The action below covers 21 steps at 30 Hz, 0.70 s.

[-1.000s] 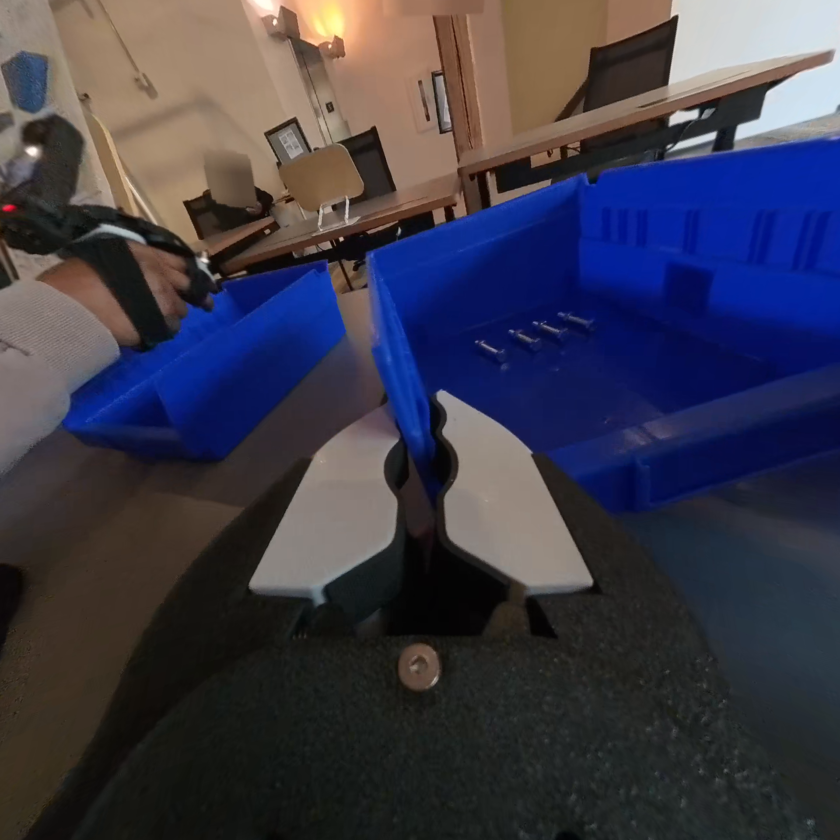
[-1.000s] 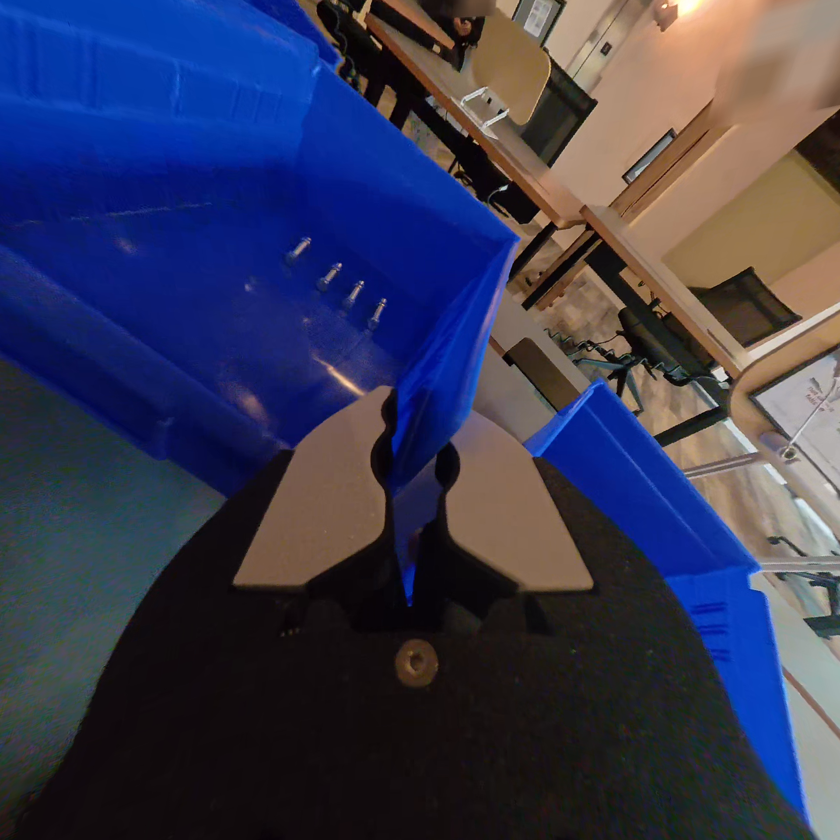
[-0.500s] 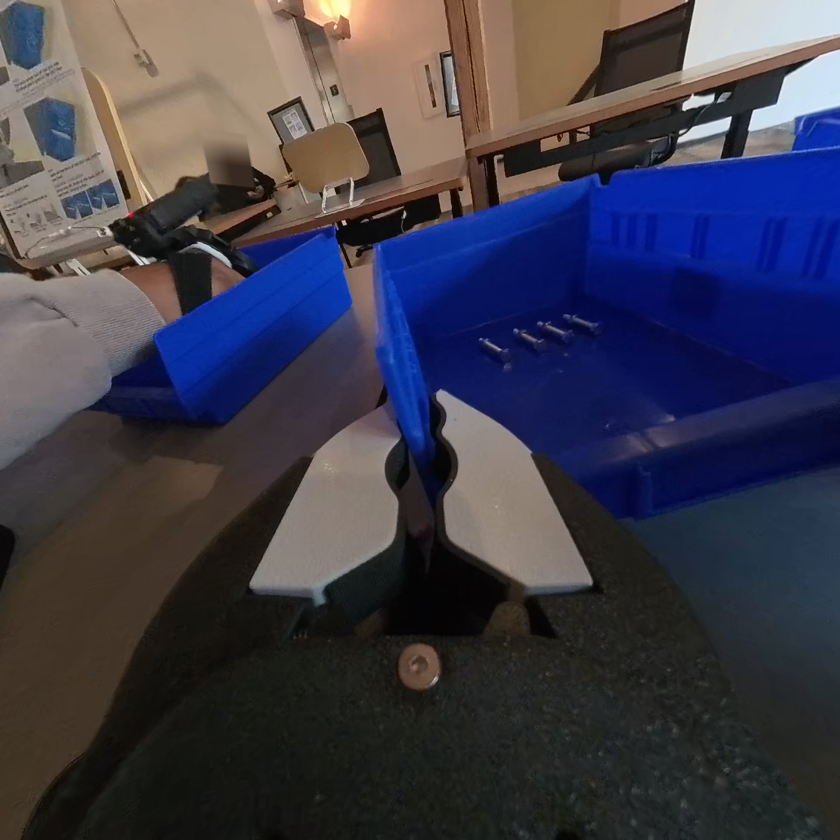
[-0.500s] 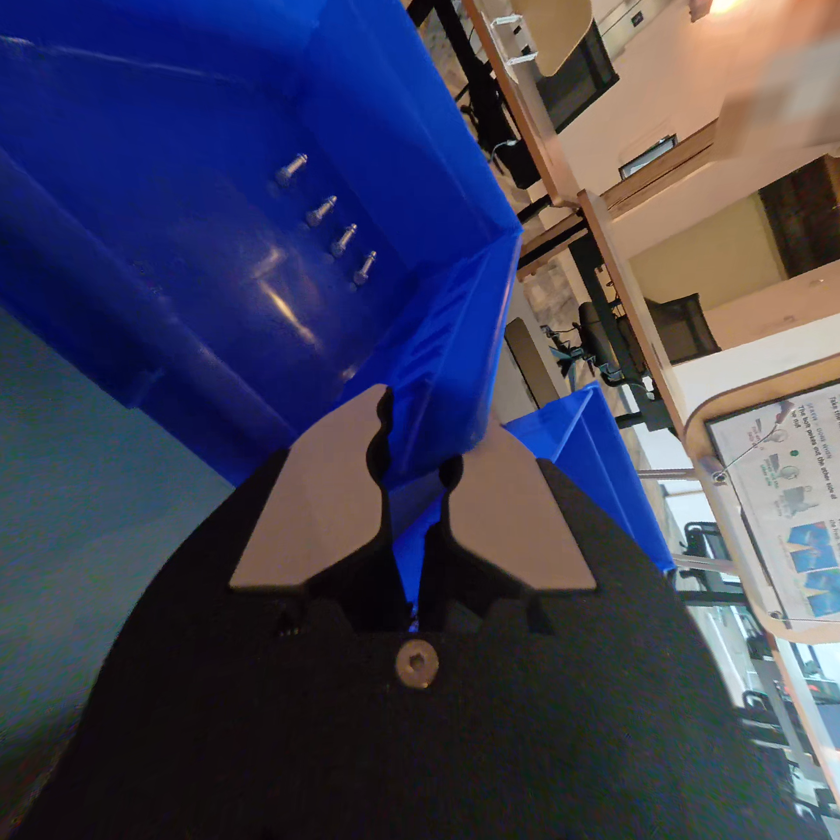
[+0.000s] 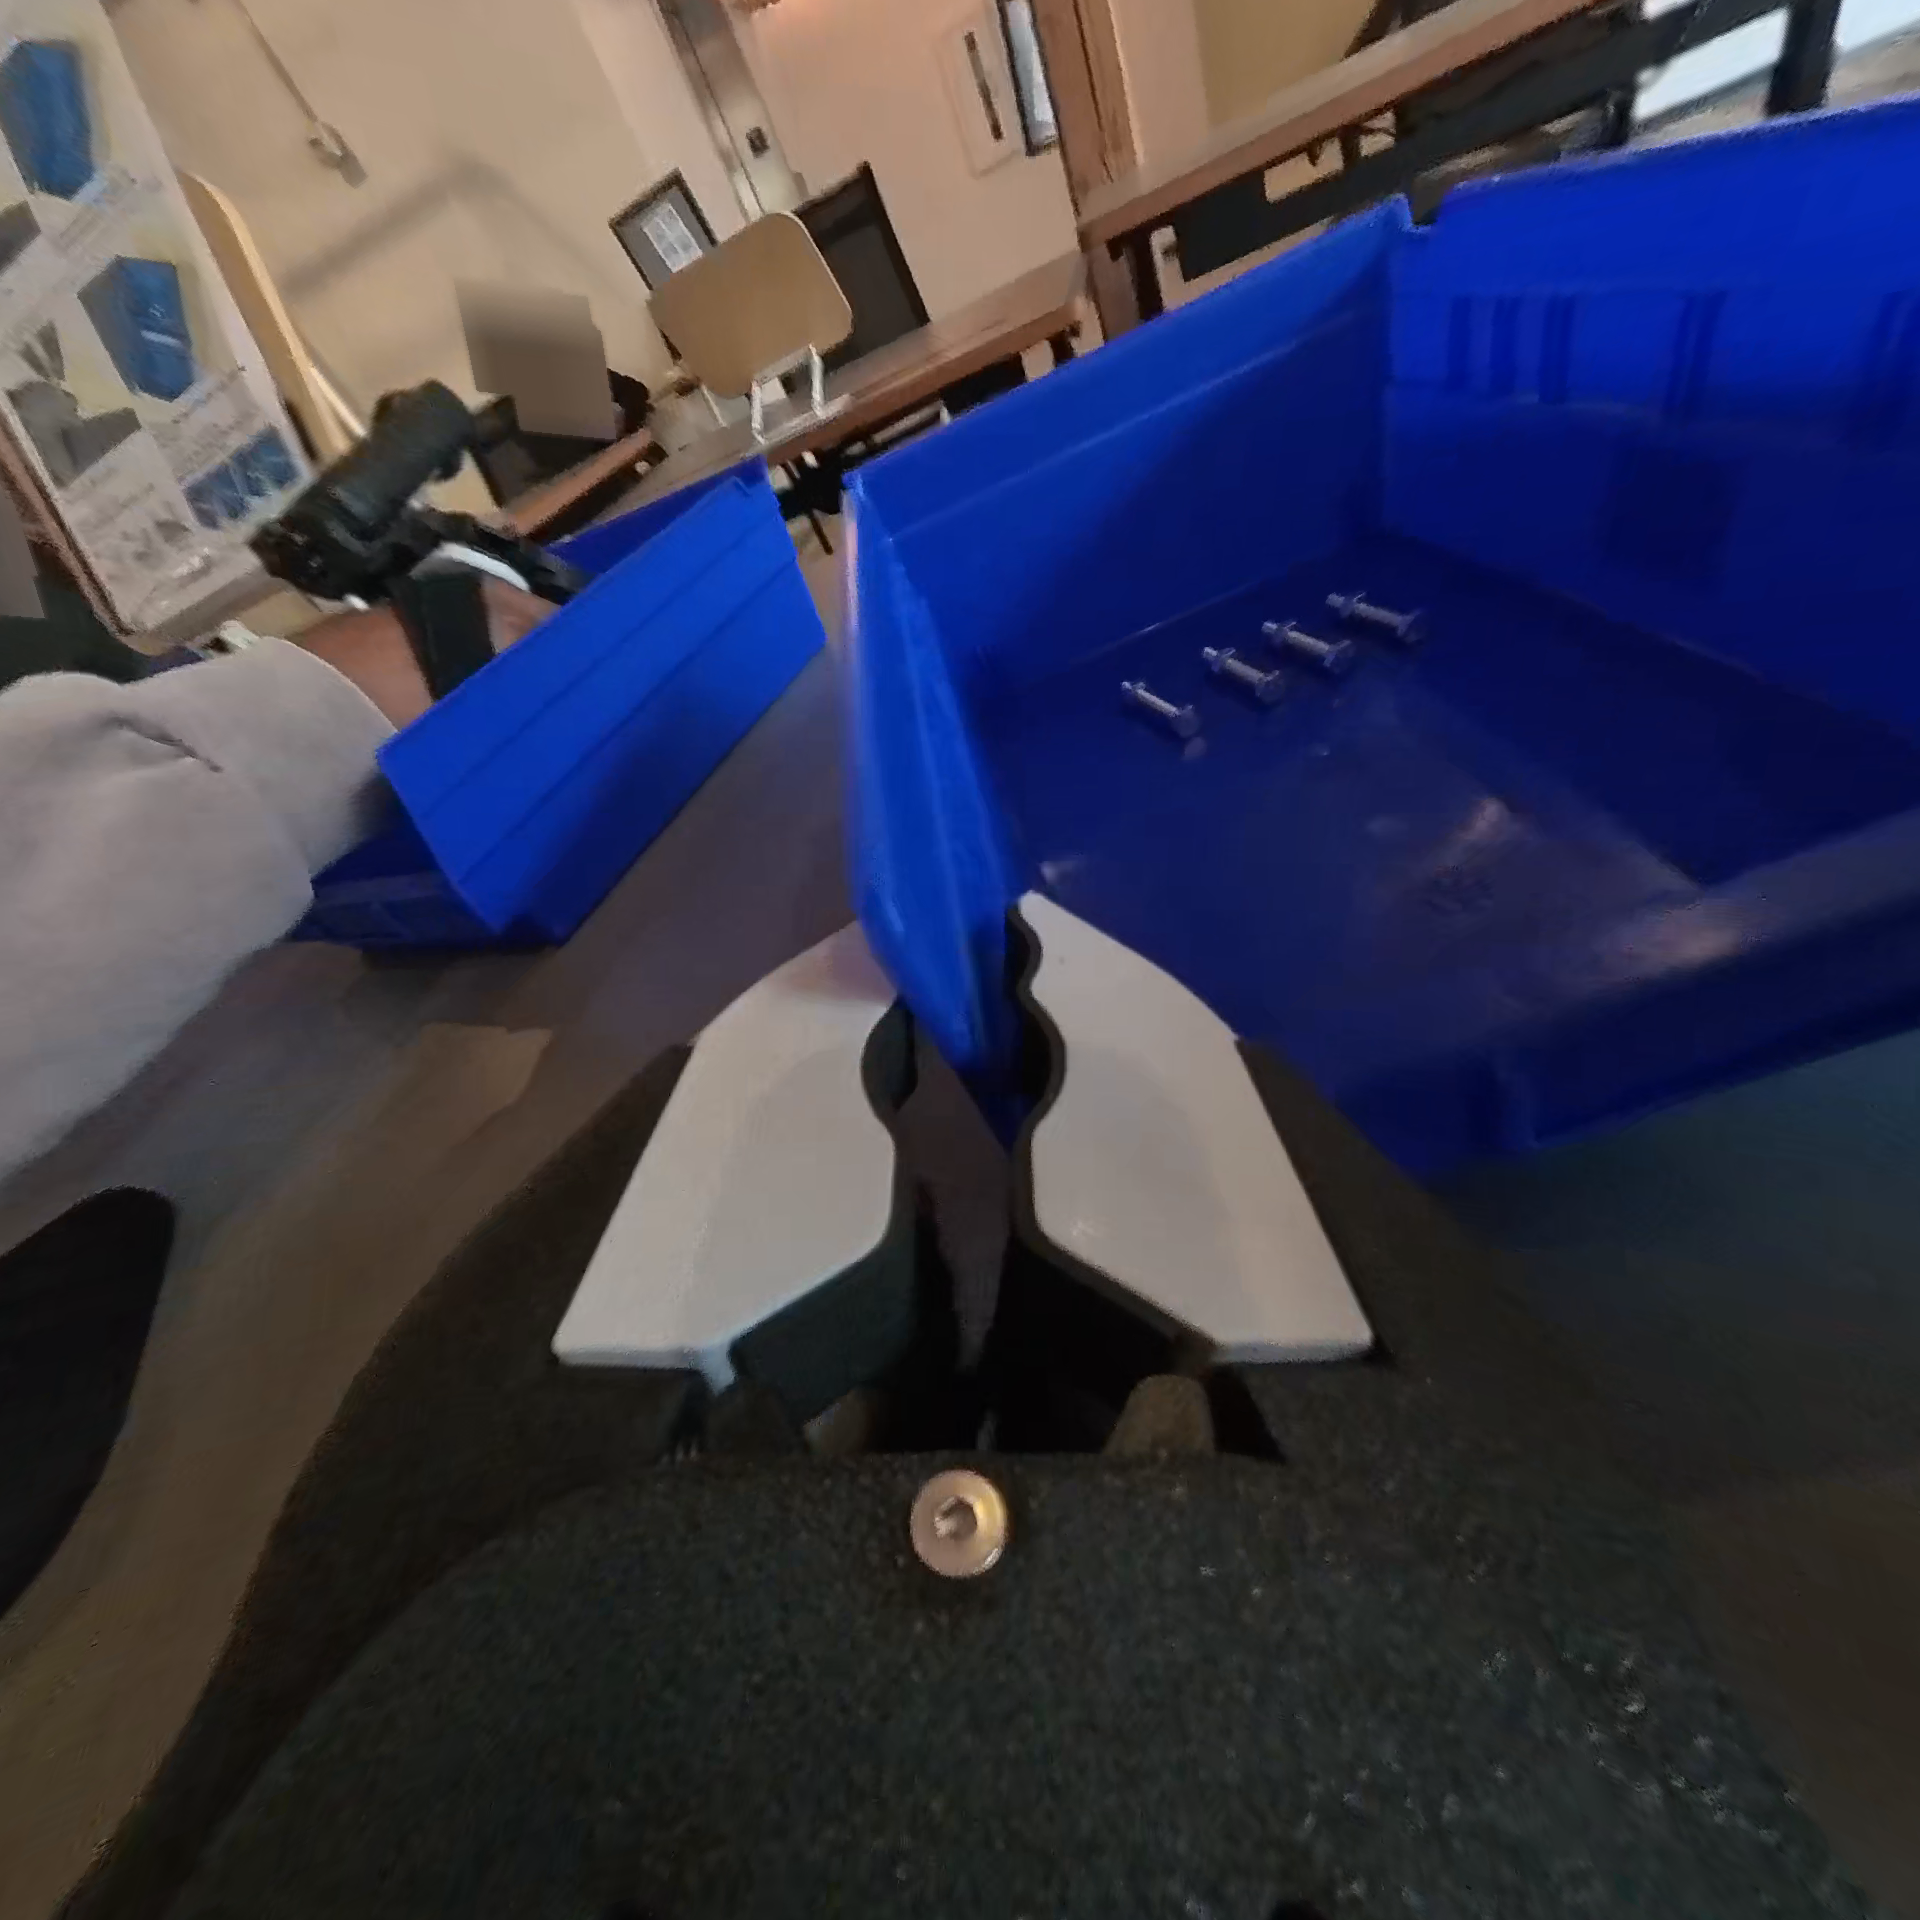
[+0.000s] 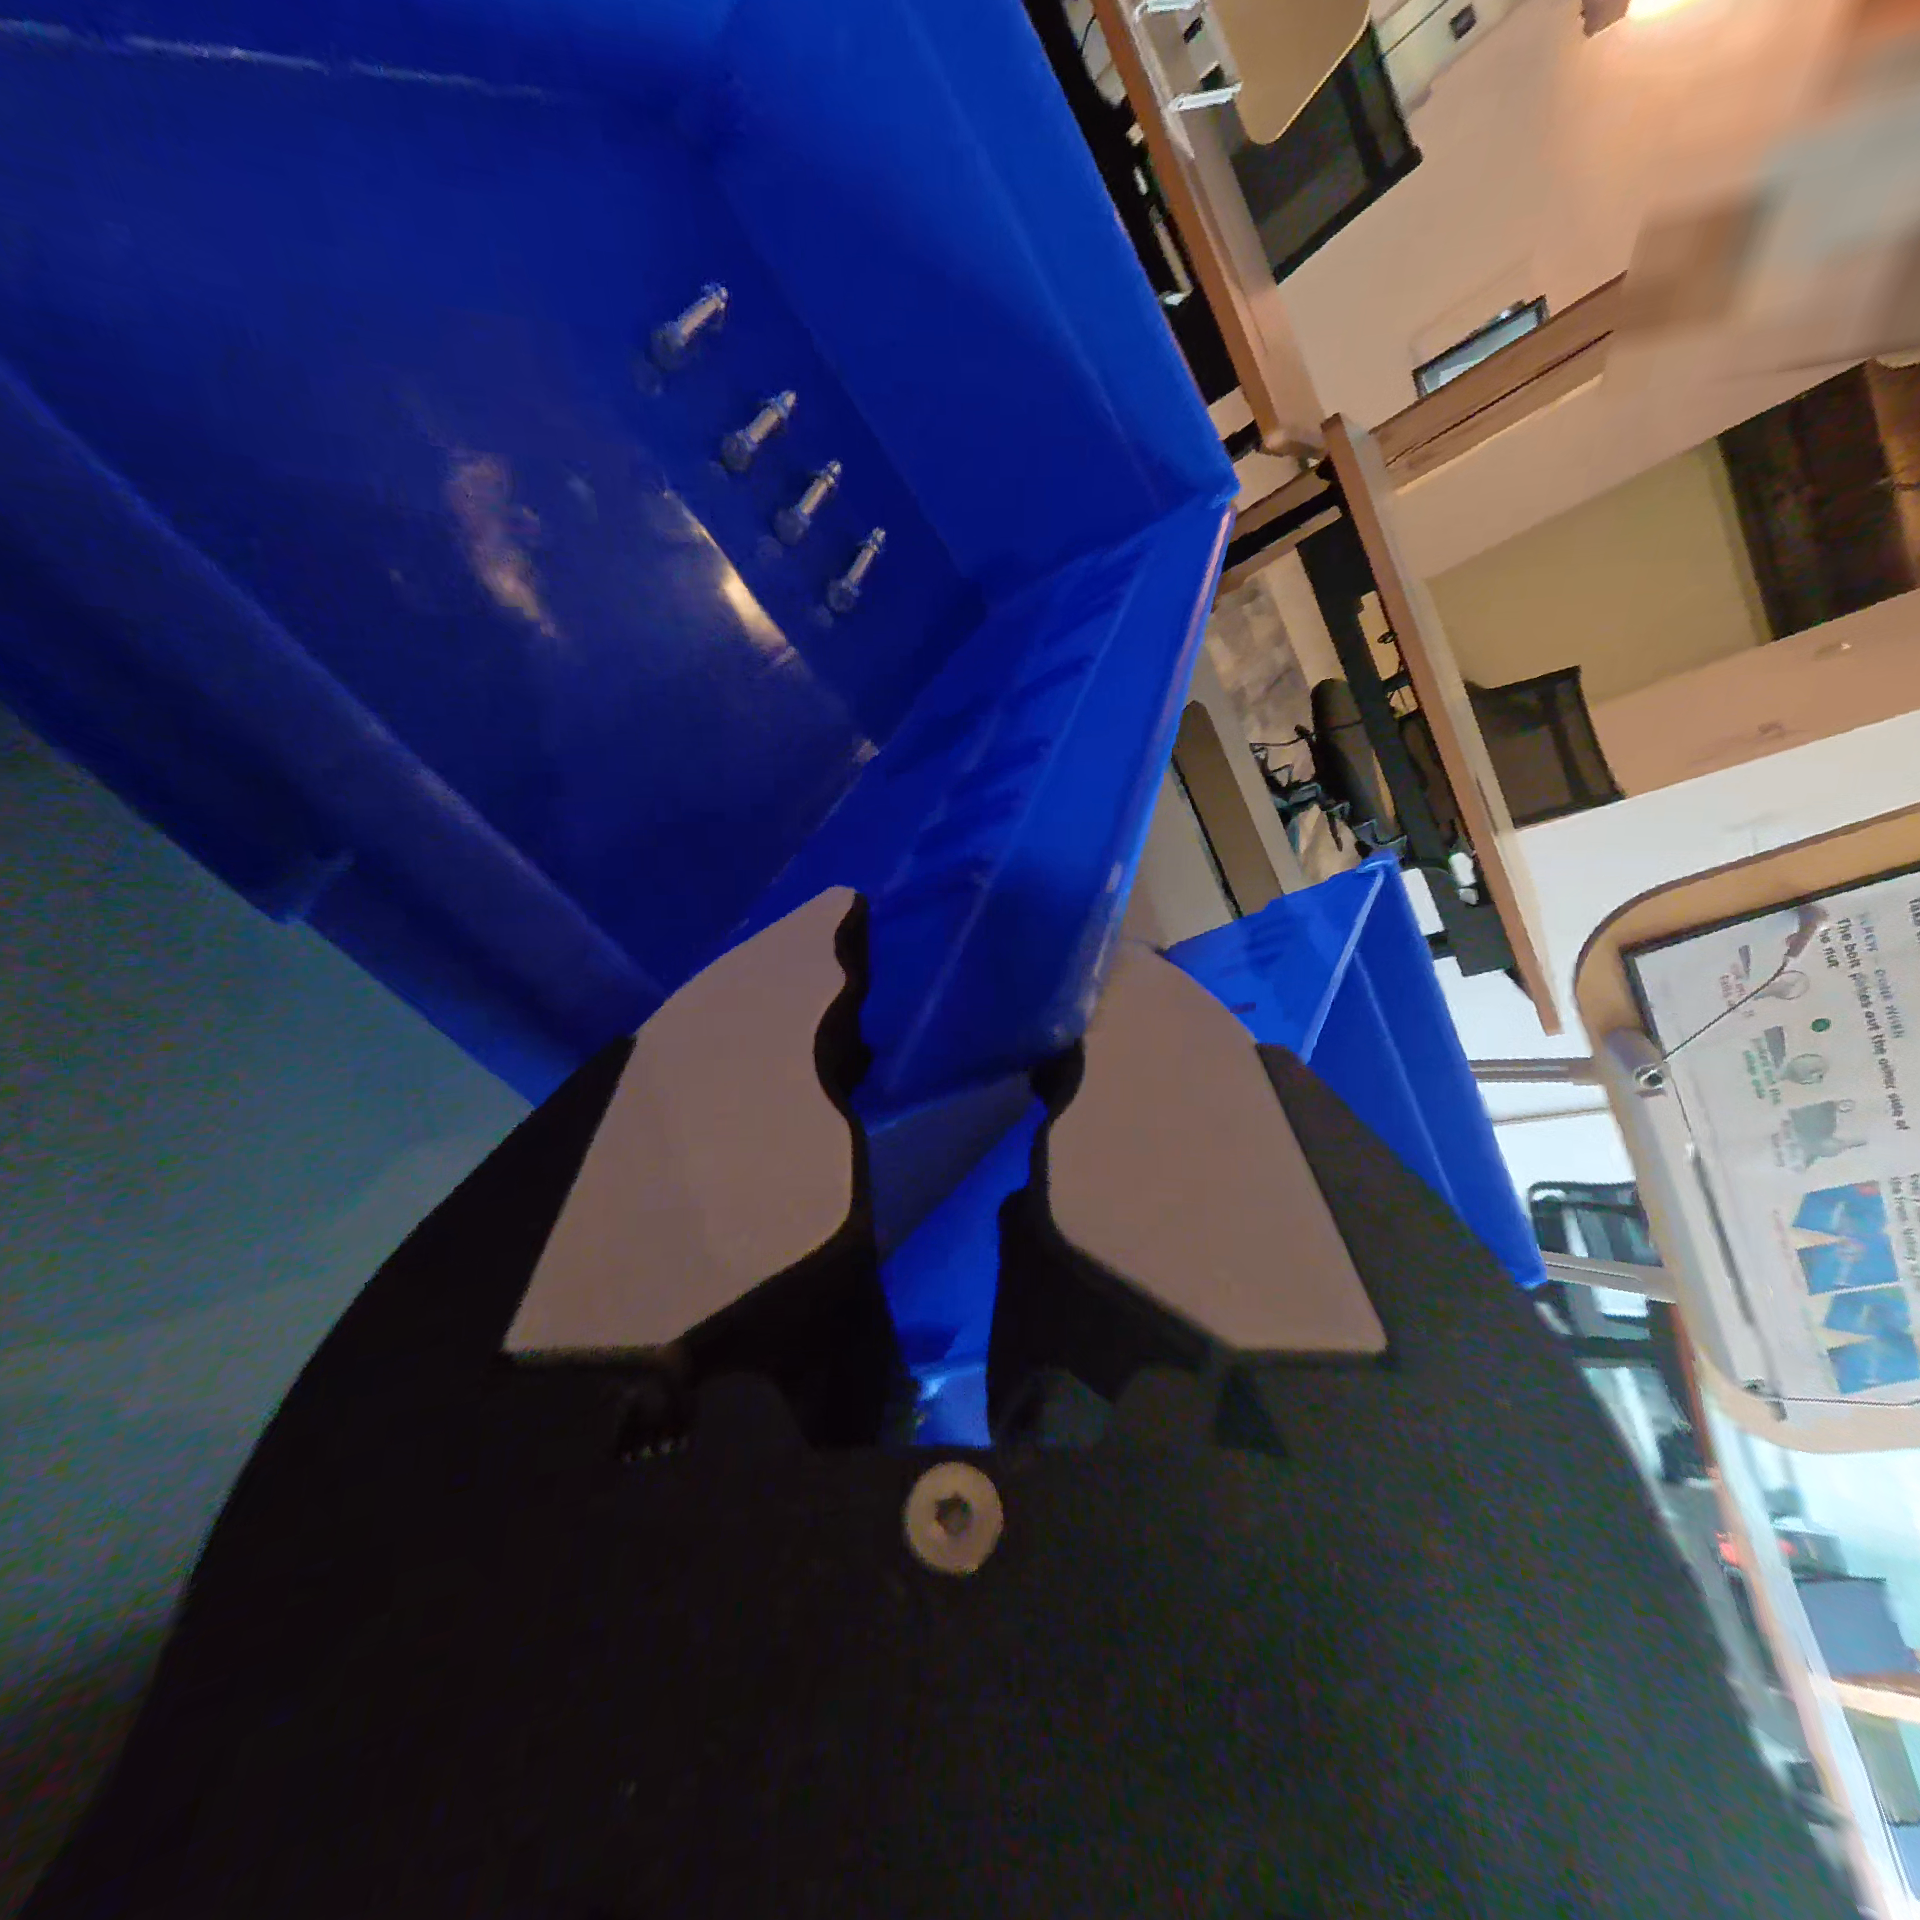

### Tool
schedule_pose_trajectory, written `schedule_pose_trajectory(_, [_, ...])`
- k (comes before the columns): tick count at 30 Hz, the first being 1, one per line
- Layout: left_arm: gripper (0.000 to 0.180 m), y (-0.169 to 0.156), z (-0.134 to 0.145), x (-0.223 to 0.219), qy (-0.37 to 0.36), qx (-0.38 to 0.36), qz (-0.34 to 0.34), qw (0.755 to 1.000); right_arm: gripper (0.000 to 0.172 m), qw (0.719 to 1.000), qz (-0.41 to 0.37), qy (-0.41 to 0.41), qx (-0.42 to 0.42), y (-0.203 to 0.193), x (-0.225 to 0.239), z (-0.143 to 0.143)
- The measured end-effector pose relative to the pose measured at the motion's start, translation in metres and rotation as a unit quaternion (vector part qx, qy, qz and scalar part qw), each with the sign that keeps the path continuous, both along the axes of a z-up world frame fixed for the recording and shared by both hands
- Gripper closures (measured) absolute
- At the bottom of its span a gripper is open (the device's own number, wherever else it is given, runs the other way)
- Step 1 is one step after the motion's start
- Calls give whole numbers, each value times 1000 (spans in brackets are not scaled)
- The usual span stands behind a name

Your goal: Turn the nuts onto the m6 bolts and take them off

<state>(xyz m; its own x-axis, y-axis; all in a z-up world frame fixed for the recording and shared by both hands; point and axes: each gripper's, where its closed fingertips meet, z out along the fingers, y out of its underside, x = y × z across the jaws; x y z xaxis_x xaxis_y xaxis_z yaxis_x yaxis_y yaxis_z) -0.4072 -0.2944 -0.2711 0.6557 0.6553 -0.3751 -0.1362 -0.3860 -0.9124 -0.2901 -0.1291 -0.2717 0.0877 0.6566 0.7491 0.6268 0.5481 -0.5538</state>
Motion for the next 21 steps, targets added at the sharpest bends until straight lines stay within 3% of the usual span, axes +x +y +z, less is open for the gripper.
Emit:
schedule_pose_trajectory(1, [164, 0, 3, 0, 11, 7, 2, 1000, 136, 1000, 0, 1, 23, 1, 0, 1])
schedule_pose_trajectory(3, [152, -1, 8, 2, 17, 26, -2, 1000, 130, 998, 9, 19, 57, -1, 0, 8])
schedule_pose_trajectory(4, [145, -2, 9, 2, 15, 31, -1, 999, 119, 996, 7, 29, 81, 0, 0, 14])
schedule_pose_trajectory(6, [129, -5, 10, 2, 9, 36, 3, 999, 120, 982, 19, 79, 171, -1, 4, 42])
schedule_pose_trajectory(8, [113, -7, 15, 6, 9, 43, 3, 999, 117, 973, 38, 125, 193, -7, 11, 63])
schedule_pose_trajectory(12, [99, -4, 40, 28, 37, 53, -13, 998, 113, 969, 54, 210, 120, -5, 37, 99])
schedule_pose_trajectory(15, [94, 10, 65, 54, 58, 68, -41, 995, 96, 968, 29, 239, 74, 20, 62, 118])
schedule_pose_trajectory(21, [98, 67, 97, 130, 44, 111, -149, 982, 71, 971, -36, 227, -69, 83, 128, 98])
